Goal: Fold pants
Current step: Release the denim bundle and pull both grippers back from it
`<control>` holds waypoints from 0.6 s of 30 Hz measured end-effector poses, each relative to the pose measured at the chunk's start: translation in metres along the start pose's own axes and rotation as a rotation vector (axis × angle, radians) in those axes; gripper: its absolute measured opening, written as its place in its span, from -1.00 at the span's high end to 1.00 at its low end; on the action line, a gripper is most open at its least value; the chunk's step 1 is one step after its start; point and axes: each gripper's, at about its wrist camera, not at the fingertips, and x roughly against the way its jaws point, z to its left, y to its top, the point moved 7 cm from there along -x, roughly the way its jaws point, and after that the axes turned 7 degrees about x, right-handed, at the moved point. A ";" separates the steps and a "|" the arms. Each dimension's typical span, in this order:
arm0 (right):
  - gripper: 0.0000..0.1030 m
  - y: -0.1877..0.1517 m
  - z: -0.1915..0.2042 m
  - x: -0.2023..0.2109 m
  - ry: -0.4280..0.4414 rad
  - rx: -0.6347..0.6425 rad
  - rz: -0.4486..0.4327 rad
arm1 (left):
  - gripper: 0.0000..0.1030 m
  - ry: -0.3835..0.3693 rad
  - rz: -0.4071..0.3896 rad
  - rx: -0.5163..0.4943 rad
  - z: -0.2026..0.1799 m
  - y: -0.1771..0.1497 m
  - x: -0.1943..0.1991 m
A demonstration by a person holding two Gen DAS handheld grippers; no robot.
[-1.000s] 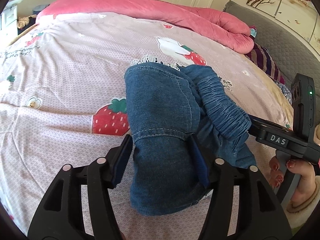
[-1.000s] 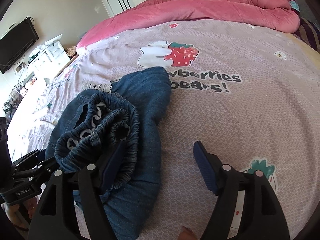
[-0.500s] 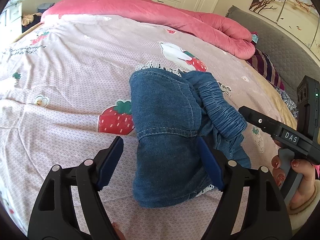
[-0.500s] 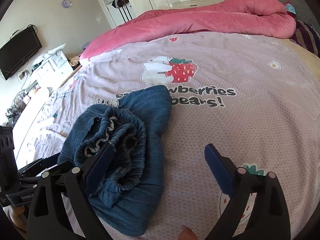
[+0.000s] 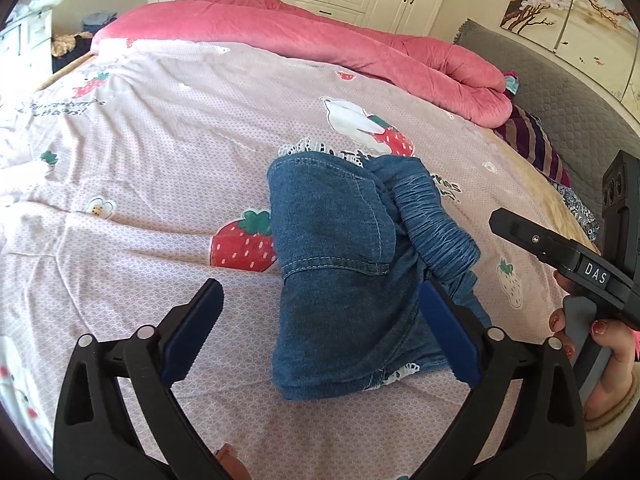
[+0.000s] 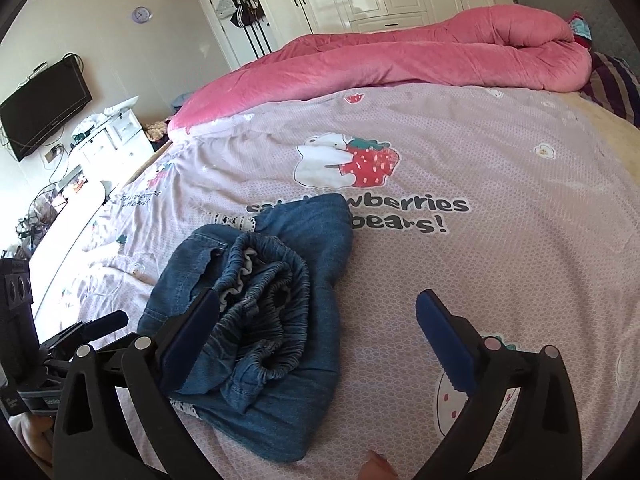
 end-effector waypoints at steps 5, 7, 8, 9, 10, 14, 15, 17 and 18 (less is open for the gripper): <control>-0.91 0.003 0.003 0.009 0.012 -0.001 -0.021 | -0.81 0.014 -0.013 -0.010 -0.002 0.000 0.006; -0.91 0.004 0.005 0.014 0.016 0.002 -0.032 | -0.81 0.017 -0.016 -0.011 -0.002 0.001 0.007; -0.91 0.005 0.005 0.016 0.020 0.004 -0.039 | -0.81 0.019 -0.017 -0.011 -0.002 0.000 0.008; -0.91 0.006 0.006 0.018 0.022 0.006 -0.044 | -0.81 0.021 -0.019 -0.013 -0.003 0.000 0.009; -0.91 0.007 0.007 0.020 0.022 0.008 -0.048 | -0.81 0.022 -0.021 -0.013 -0.002 0.000 0.011; -0.91 0.010 0.010 0.028 0.016 0.016 -0.067 | -0.81 0.031 -0.033 -0.019 -0.003 -0.001 0.018; -0.91 0.010 0.010 0.031 0.014 0.016 -0.073 | -0.81 0.033 -0.035 -0.019 -0.004 -0.001 0.019; -0.91 0.010 0.010 0.036 0.013 0.018 -0.082 | -0.81 0.044 -0.043 -0.027 -0.006 -0.001 0.022; -0.91 0.010 0.011 0.038 0.012 0.019 -0.085 | -0.81 0.047 -0.047 -0.032 -0.007 -0.001 0.025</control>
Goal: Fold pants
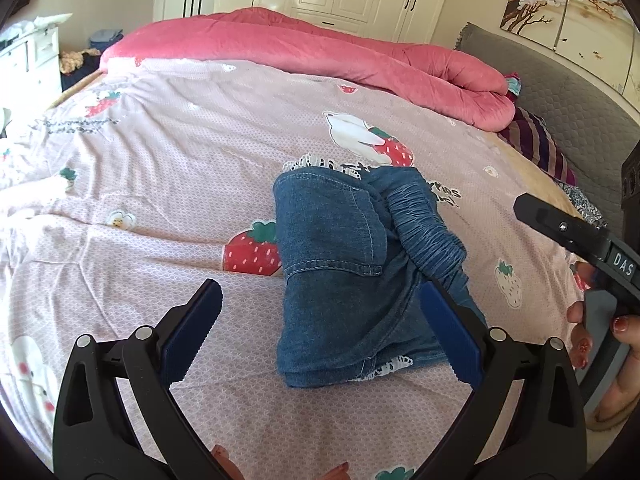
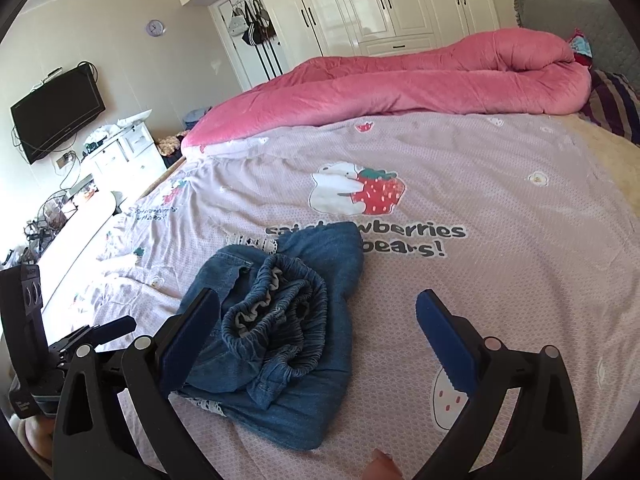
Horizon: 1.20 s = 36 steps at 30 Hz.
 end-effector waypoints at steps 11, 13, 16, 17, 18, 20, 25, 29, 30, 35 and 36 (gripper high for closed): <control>-0.91 -0.004 0.009 0.037 -0.014 0.030 -0.047 | -0.81 0.016 -0.026 -0.039 -0.012 -0.016 0.029; -0.91 -0.007 0.011 0.044 -0.015 0.037 -0.050 | -0.81 0.016 -0.033 -0.043 -0.013 -0.020 0.036; -0.91 -0.010 0.013 0.053 -0.019 0.049 -0.054 | -0.81 0.019 -0.043 -0.048 -0.015 -0.028 0.046; -0.91 -0.011 0.014 0.056 -0.021 0.052 -0.056 | -0.81 0.021 -0.046 -0.050 -0.016 -0.030 0.048; -0.91 -0.013 0.016 0.060 -0.021 0.055 -0.060 | -0.81 0.025 -0.049 -0.053 -0.016 -0.032 0.051; -0.91 -0.016 0.019 0.068 -0.018 0.057 -0.067 | -0.81 0.030 -0.055 -0.057 -0.017 -0.037 0.056; -0.91 -0.030 0.028 0.082 -0.011 0.074 -0.061 | -0.81 0.036 -0.064 -0.044 -0.015 -0.051 0.068; -0.91 -0.043 0.037 0.091 -0.012 0.098 -0.055 | -0.81 0.054 -0.069 -0.042 -0.010 -0.062 0.075; -0.91 -0.047 0.038 0.093 -0.012 0.103 -0.053 | -0.81 0.055 -0.067 -0.040 -0.009 -0.064 0.076; -0.91 -0.062 0.046 0.100 -0.018 0.117 -0.042 | -0.81 0.069 -0.060 -0.033 -0.003 -0.077 0.081; -0.91 -0.067 0.047 0.100 -0.018 0.114 -0.038 | -0.81 0.072 -0.060 -0.029 -0.001 -0.080 0.083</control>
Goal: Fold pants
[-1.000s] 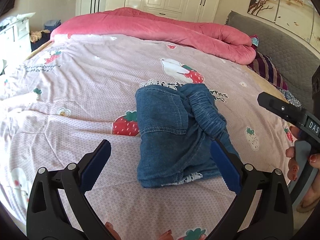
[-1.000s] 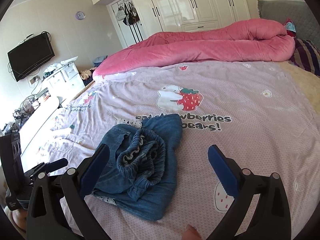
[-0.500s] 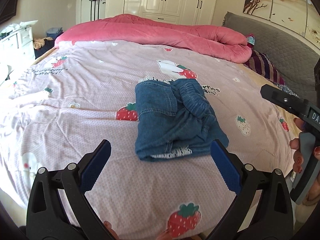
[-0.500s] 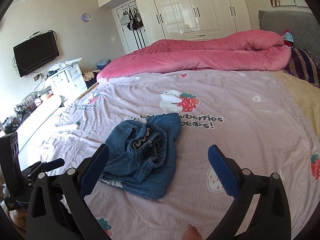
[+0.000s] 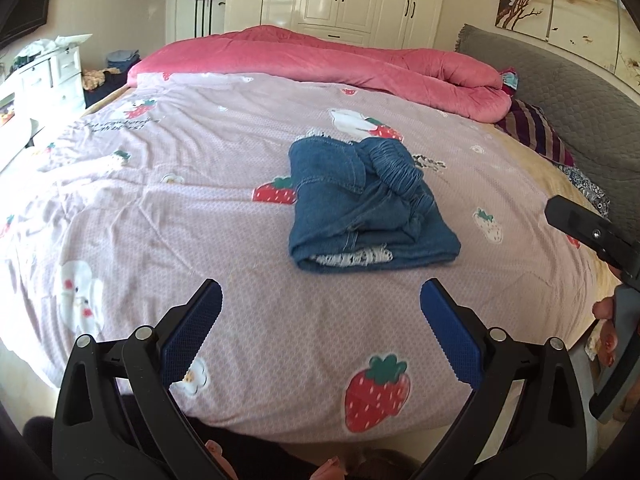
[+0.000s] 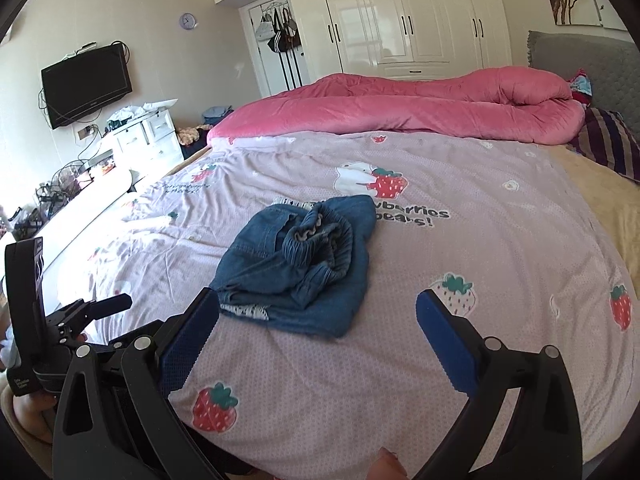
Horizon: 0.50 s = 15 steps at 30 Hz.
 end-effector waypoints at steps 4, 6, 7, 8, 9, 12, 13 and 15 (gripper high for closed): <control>-0.91 -0.017 0.002 0.000 -0.006 -0.010 0.028 | -0.81 0.005 0.002 0.017 0.003 -0.010 0.004; -0.91 -0.027 0.002 0.000 -0.029 -0.010 0.038 | -0.81 0.009 0.002 0.012 0.003 -0.016 0.006; -0.91 -0.031 0.002 0.000 -0.040 -0.002 0.043 | -0.81 0.013 0.002 0.009 0.003 -0.018 0.006; -0.91 -0.035 0.003 -0.001 -0.052 0.001 0.048 | -0.81 0.016 0.000 0.009 0.004 -0.021 0.007; -0.91 -0.040 0.003 -0.001 -0.059 -0.001 0.056 | -0.81 0.017 -0.001 0.010 0.004 -0.024 0.008; -0.91 -0.055 0.002 -0.002 -0.058 -0.011 0.081 | -0.81 0.022 0.008 0.017 0.006 -0.032 0.008; -0.91 -0.060 0.003 -0.003 -0.060 -0.008 0.089 | -0.81 0.026 0.008 0.019 0.007 -0.034 0.008; -0.91 -0.067 0.004 -0.004 -0.068 -0.005 0.098 | -0.81 0.035 0.010 0.022 0.009 -0.039 0.008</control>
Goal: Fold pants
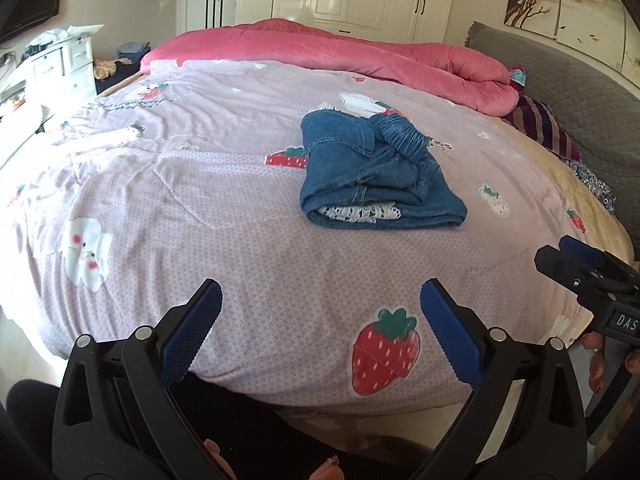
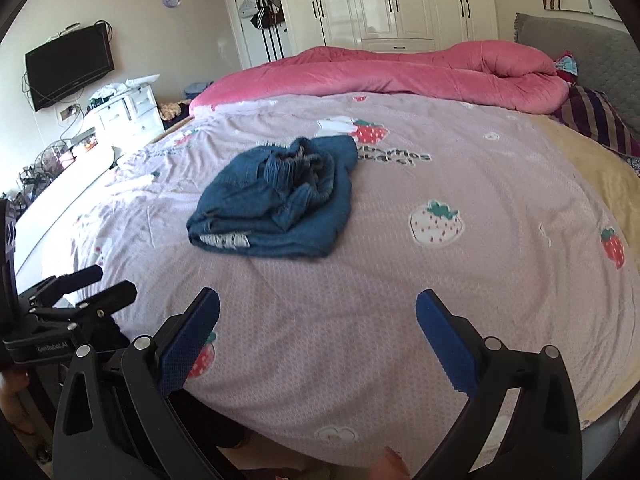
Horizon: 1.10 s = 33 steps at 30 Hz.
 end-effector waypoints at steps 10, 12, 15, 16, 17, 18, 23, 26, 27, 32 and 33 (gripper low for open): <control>-0.91 -0.013 0.009 -0.005 0.013 0.002 0.020 | -0.81 0.010 0.016 0.025 0.005 -0.011 -0.003; -0.91 -0.012 0.009 -0.005 0.012 0.002 0.017 | -0.81 0.012 0.017 0.027 0.006 -0.011 -0.003; -0.91 -0.012 0.009 -0.005 0.012 0.001 0.016 | -0.81 0.013 0.015 0.029 0.006 -0.011 -0.003; -0.91 -0.012 0.009 -0.005 0.011 0.003 0.016 | -0.81 0.013 0.014 0.029 0.006 -0.011 -0.002; -0.91 -0.011 0.009 -0.004 0.009 0.004 0.015 | -0.81 0.013 0.014 0.030 0.006 -0.011 -0.002; -0.91 -0.011 0.009 -0.004 0.007 0.004 0.013 | -0.81 0.014 0.012 0.031 0.006 -0.011 -0.002; -0.91 -0.011 0.009 -0.003 0.007 0.005 0.013 | -0.81 0.018 0.007 0.030 0.006 -0.011 0.000; -0.91 -0.011 0.009 -0.002 0.002 0.004 0.012 | -0.81 0.021 0.004 0.030 0.006 -0.010 0.002; -0.91 -0.011 0.009 -0.003 0.002 0.002 0.014 | -0.81 0.021 0.004 0.030 0.005 -0.010 0.002; -0.91 -0.011 0.007 -0.001 -0.003 -0.004 0.009 | -0.81 0.028 0.004 0.026 0.006 -0.009 0.003; -0.91 -0.011 0.006 -0.001 -0.003 -0.004 0.009 | -0.81 0.029 0.004 0.024 0.006 -0.009 0.003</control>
